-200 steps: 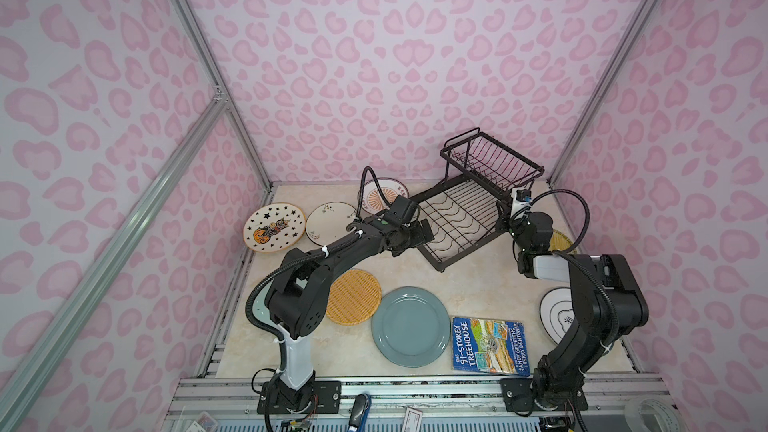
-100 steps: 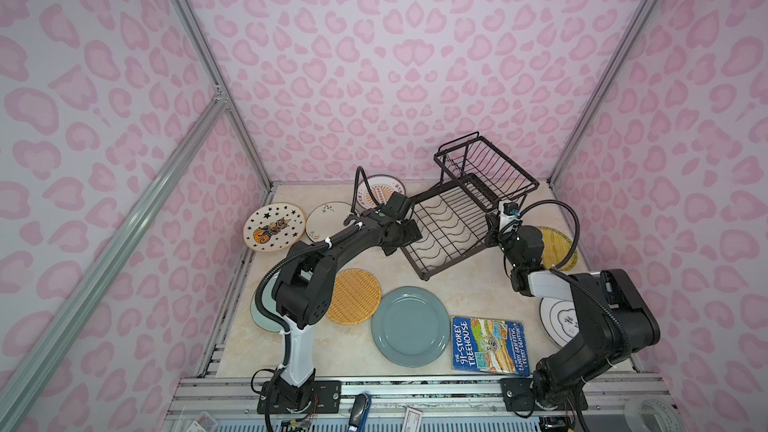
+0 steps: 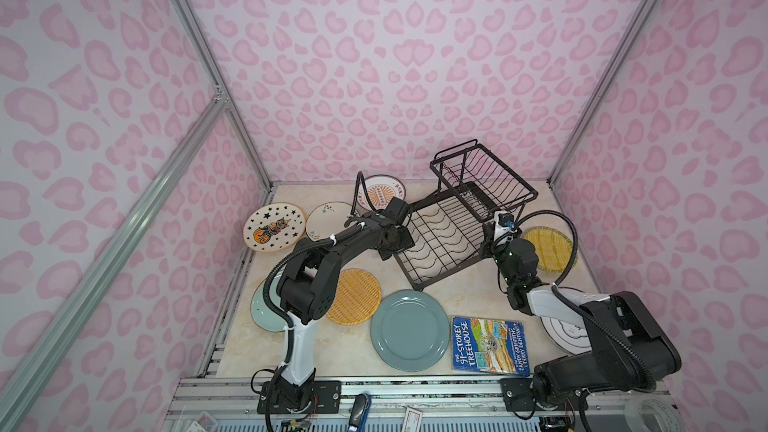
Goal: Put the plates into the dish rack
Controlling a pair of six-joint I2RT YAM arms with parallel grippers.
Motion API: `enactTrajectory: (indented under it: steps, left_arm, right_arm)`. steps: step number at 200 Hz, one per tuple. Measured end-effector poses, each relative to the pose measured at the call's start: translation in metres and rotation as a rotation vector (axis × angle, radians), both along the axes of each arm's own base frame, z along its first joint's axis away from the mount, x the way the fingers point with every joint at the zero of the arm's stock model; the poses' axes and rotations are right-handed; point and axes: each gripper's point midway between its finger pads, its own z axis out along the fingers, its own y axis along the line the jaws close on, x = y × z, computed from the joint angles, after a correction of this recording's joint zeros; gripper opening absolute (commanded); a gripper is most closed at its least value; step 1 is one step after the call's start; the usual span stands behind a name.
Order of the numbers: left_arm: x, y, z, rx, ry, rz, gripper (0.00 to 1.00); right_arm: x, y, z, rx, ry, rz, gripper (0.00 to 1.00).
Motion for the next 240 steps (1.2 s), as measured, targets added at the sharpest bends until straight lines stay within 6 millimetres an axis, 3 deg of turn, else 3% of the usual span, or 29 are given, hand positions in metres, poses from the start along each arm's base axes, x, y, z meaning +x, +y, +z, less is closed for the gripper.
enactTrajectory:
  steps: [24,71,88,113,153,174,240]
  left_arm:
    - [0.0,0.002,-0.004,0.012,0.003,-0.005,0.7]
    - [0.006,0.012,-0.009,0.042,-0.004,-0.012,0.66]
    - [0.008,0.019,-0.013,0.062,-0.005,-0.011,0.62]
    - [0.013,0.027,-0.013,0.088,-0.018,-0.009,0.56]
    - [0.022,0.029,-0.011,0.115,-0.039,-0.031,0.52]
    - [0.032,0.031,-0.012,0.126,-0.054,-0.034,0.51]
    - [0.045,0.055,-0.019,0.15,-0.04,-0.008,0.45]
  right_arm:
    - [-0.004,0.002,-0.005,0.019,0.004,-0.014,0.27]
    - [-0.008,0.003,0.021,0.097,-0.074,-0.005,0.62]
    - [-0.013,0.007,0.03,0.133,-0.077,0.019,0.97]
    - [-0.025,0.011,0.038,0.162,-0.061,0.056,0.98]
    - [-0.051,0.01,0.075,0.204,-0.111,0.1,0.98]
    - [-0.066,0.011,0.084,0.21,-0.096,0.125,0.98]
    - [-0.119,-0.02,0.112,0.285,-0.123,0.052,0.98]
